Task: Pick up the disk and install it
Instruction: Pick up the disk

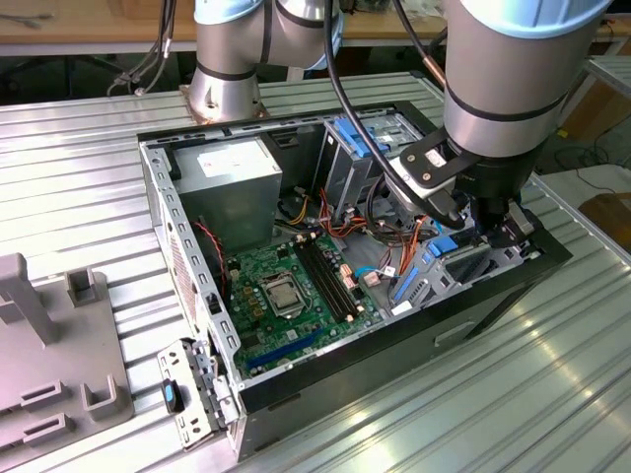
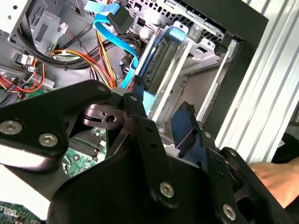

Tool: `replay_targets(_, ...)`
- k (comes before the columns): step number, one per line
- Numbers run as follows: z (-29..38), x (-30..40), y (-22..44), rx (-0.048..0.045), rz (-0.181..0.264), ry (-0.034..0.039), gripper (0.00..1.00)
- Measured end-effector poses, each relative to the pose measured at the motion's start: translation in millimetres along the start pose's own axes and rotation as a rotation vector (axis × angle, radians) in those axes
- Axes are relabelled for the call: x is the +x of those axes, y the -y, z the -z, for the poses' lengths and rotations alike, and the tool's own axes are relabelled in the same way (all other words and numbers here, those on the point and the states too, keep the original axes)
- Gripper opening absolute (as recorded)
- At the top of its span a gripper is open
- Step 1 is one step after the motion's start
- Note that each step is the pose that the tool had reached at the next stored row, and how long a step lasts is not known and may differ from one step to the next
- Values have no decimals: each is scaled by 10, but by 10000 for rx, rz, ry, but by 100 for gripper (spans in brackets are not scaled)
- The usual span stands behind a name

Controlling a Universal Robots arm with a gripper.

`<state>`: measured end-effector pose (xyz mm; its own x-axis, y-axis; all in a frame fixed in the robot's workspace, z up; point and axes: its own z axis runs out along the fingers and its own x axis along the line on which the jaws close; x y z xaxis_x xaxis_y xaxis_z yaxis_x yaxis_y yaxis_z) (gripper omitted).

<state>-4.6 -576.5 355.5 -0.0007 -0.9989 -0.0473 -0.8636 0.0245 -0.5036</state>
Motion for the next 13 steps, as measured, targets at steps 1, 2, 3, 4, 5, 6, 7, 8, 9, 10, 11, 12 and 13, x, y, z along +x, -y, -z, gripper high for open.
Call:
replay_targets(1,0,0,0,0,1,-1,51)
replay_targets(2,0,0,0,1,1,-2,51)
replay_targets(3,0,0,0,2,1,-1,51)
replay_targets(4,0,0,0,2,1,-1,51)
replay_targets(5,-9,0,18,-11,0,-4,49)
replay_targets(6,-32,0,58,-94,-2,-5,42)
replay_targets(7,-53,-1,92,-199,-6,-8,36)
replay_targets(8,-63,-1,110,-298,-9,-13,36)
replay_targets(9,-83,-2,142,-609,-19,-24,24)
replay_targets(10,-99,-3,170,-875,-28,-35,18)
replay_targets(11,-121,-5,208,-1166,-34,-52,11)
replay_targets(12,-138,-7,237,-1394,-40,-65,11)
replay_targets(13,-154,-9,263,-1598,-45,-75,11)
